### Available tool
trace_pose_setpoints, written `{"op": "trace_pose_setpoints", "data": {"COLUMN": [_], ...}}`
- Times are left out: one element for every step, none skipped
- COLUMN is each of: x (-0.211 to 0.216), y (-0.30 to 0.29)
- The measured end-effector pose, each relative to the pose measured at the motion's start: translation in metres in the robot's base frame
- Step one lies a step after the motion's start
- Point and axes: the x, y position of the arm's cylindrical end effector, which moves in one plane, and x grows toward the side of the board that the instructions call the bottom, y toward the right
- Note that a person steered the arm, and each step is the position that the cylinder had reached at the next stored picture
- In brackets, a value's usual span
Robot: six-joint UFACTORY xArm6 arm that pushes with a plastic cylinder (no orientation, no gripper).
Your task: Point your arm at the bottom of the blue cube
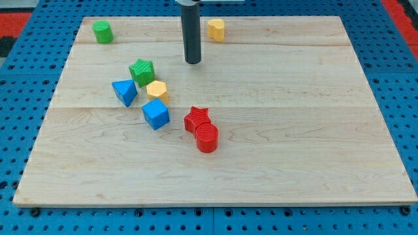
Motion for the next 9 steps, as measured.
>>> {"op": "trace_pose_setpoints", "data": {"x": [0.033,0.09,0.094,0.095,0.095,0.095,0.139,0.243,0.271], "y": [0.014,0.009,0.014,0.014,0.012,0.052,0.149,0.126,0.01]}}
